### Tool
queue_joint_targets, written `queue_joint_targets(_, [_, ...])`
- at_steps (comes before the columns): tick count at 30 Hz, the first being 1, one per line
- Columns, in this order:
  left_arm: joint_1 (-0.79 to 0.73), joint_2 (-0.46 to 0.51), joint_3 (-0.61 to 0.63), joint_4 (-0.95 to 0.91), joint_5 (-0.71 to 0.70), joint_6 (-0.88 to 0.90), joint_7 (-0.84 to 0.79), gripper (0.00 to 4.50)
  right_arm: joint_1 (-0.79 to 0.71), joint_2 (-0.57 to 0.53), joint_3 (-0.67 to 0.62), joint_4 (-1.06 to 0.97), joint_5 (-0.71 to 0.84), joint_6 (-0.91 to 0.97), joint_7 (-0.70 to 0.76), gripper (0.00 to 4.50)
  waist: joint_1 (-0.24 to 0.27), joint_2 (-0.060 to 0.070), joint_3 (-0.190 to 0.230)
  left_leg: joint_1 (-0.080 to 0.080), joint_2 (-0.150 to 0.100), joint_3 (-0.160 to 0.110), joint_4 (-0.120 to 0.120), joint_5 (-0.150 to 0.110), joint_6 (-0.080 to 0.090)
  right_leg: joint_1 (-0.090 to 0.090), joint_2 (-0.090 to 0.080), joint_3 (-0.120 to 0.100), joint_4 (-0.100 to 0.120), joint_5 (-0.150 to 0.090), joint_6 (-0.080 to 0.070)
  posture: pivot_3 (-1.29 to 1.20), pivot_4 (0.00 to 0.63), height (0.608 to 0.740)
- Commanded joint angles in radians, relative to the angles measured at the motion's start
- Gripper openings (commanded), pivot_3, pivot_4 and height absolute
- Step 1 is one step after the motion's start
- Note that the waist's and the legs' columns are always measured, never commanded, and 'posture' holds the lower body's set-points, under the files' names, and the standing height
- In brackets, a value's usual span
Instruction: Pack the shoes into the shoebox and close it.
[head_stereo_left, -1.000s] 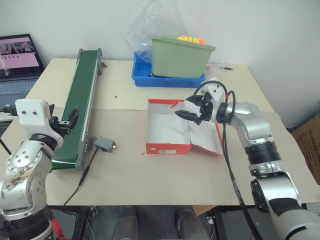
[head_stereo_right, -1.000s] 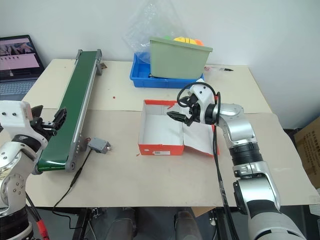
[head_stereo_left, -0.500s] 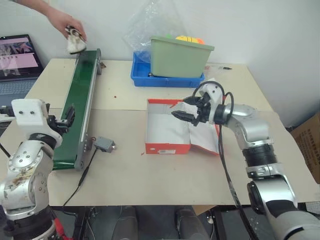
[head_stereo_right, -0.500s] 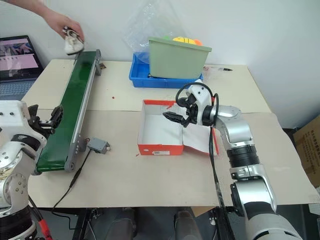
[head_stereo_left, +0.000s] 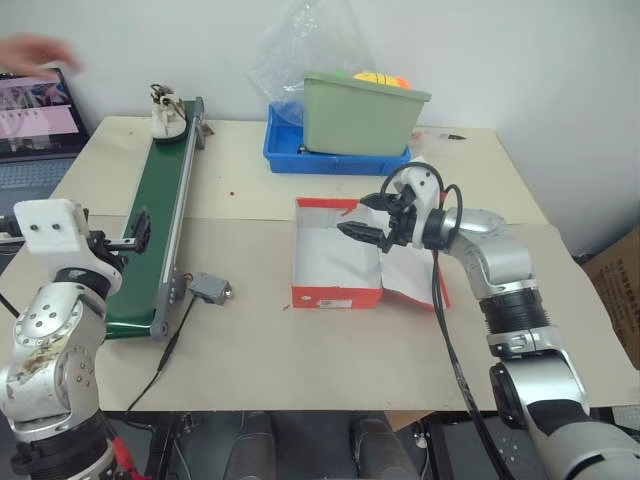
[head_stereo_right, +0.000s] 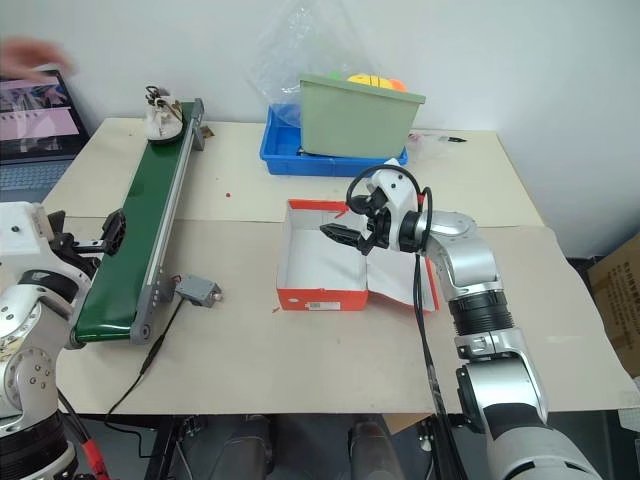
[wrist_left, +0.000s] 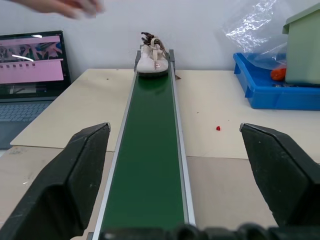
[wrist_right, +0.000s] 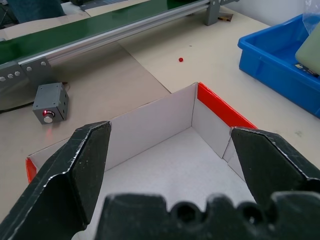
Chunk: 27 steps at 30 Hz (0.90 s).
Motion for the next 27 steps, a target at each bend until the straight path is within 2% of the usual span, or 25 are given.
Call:
queue_joint_targets(1, [-0.01,0.027,0.016,-0.022,-0.002,-0.006,-0.004,4.44,-0.016,0.0,-0.008,-0.028,0.004,-0.019,0.0,4.5,0.0,0.0,0.0,0.0,0.0,0.0,0.0,0.0,0.0,0.0,0.0,0.0,0.0,0.0,0.0,0.0,0.15,0.74])
queue_joint_targets(13, [-0.085,0.017,0.057,0.122,-0.019,0.075,0.071,4.44,0.012,0.068,0.026,-0.099,0.022,0.017,-0.008,4.5,-0.002,0.0,0.0,0.0,0.0,0.0,0.0,0.0,0.0,0.0,0.0,0.0,0.0,0.0,0.0,0.0,0.15,0.74])
queue_joint_targets(19, [-0.124,0.052,0.011,0.258,0.016,0.043,0.039,4.44,0.025,0.107,0.045,-0.168,0.033,0.063,-0.022,4.5,0.0,0.0,0.0,0.0,0.0,0.0,0.0,0.0,0.0,-0.001,0.0,-0.001,0.0,0.0,0.0,0.0,0.15,0.74])
queue_joint_targets(27, [-0.276,0.132,-0.004,0.515,-0.001,0.024,-0.08,4.44,0.038,0.112,0.05,-0.245,0.049,0.125,-0.035,4.5,0.001,0.0,0.0,0.0,0.0,0.0,0.0,0.0,0.0,-0.001,0.0,-0.001,0.001,0.0,0.0,0.0,0.15,0.74])
